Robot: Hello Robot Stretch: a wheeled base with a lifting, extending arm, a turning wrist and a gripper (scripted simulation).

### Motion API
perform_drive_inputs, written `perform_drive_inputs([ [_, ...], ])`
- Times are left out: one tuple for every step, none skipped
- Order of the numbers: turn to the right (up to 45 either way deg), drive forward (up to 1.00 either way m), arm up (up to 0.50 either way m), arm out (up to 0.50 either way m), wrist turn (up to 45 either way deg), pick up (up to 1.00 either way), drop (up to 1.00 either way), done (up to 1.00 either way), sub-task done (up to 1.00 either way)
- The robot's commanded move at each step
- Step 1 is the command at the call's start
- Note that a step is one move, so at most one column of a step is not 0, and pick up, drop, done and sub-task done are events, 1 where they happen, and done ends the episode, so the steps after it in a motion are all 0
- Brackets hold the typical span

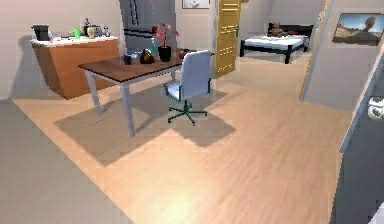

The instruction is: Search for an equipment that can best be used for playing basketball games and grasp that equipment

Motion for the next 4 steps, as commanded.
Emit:
perform_drive_inputs([
  [0.0, 0.4, 0.0, 0.0, 0.0, 0.0, 0.0, 0.0, 0.0],
  [24.0, 0.0, 0.0, 0.0, 0.0, 0.0, 0.0, 0.0, 0.0],
  [0.0, 1.0, 0.0, 0.0, 0.0, 0.0, 0.0, 0.0, 0.0],
  [0.0, 1.0, 0.0, 0.0, 0.0, 0.0, 0.0, 0.0, 0.0],
])
